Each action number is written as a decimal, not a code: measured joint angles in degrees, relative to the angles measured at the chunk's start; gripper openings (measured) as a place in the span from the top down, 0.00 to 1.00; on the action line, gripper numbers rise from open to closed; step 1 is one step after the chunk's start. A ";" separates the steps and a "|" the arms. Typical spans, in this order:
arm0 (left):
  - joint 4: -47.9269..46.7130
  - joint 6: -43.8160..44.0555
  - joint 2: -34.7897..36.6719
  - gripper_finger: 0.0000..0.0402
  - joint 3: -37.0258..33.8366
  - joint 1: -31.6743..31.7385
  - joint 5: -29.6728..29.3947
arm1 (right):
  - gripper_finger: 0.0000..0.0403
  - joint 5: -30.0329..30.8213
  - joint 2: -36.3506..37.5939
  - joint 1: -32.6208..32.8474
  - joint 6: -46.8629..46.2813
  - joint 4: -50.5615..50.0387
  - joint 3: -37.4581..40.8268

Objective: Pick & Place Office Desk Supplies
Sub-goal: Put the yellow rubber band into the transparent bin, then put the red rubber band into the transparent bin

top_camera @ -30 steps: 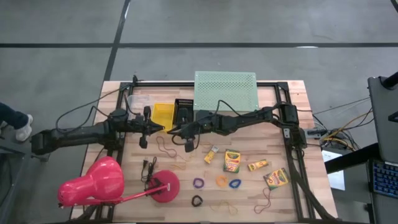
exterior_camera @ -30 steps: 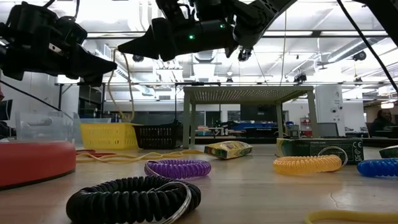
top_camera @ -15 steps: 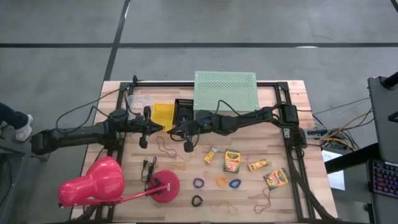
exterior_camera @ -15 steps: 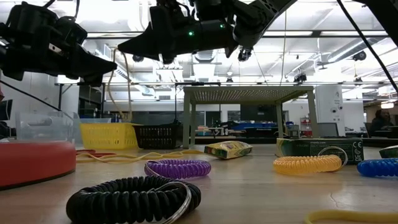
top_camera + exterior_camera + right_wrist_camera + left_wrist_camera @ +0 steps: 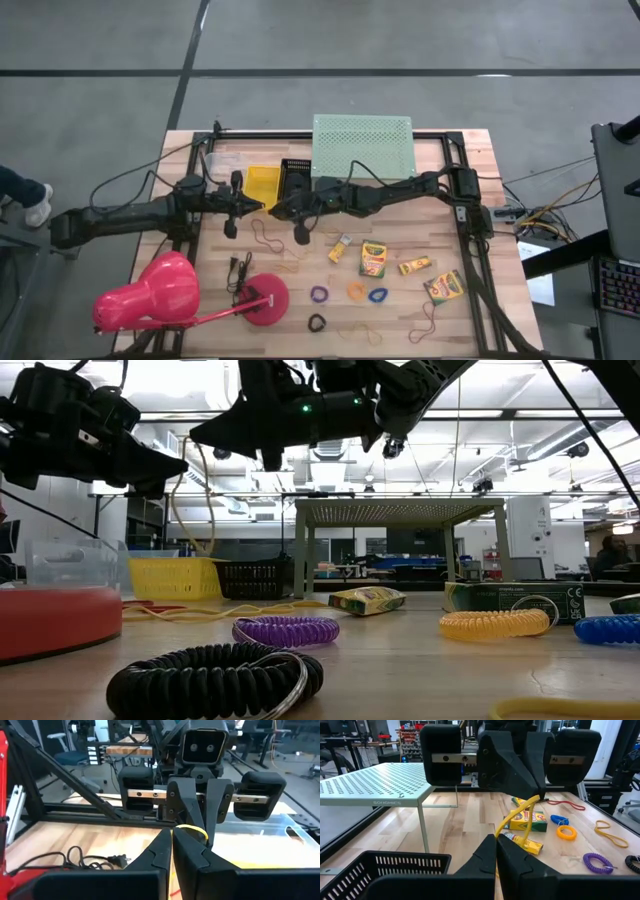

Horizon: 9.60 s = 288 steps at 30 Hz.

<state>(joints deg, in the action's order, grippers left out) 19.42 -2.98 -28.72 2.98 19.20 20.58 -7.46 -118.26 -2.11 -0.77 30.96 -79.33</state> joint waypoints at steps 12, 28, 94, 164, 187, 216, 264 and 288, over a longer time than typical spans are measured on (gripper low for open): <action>0.00 0.00 -0.01 0.99 0.00 0.00 0.00 | 0.57 0.08 0.00 -0.66 -0.33 -0.20 0.00; -2.07 0.04 0.01 0.99 0.72 -0.02 -6.42 | 0.40 0.06 0.00 -1.16 2.37 -0.64 0.00; -50.67 16.24 -13.72 0.99 31.82 0.00 -13.46 | 0.41 -1.43 1.20 -0.15 5.46 -9.43 0.00; -89.29 54.03 -34.79 0.99 41.67 5.63 -44.59 | 0.41 -1.54 1.29 0.05 5.70 -12.77 0.26; -77.79 36.83 -41.57 0.96 38.53 23.98 -31.19 | 0.41 -2.13 3.07 3.04 8.92 -14.25 1.72; -75.78 32.87 -40.42 0.85 37.09 23.89 -29.99 | 0.41 3.54 57.01 2.52 11.29 -26.53 29.61; -73.36 29.59 -40.33 0.79 51.89 16.42 -25.06 | 0.41 3.48 71.23 2.52 6.95 -26.22 39.39; -70.43 49.96 -40.78 0.79 54.86 -16.82 -27.66 | 0.41 3.48 71.23 2.50 6.95 -26.22 39.39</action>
<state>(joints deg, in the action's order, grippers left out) -51.01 46.97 -69.51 57.84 2.38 -7.09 -3.98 -47.03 0.38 6.17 4.74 -39.94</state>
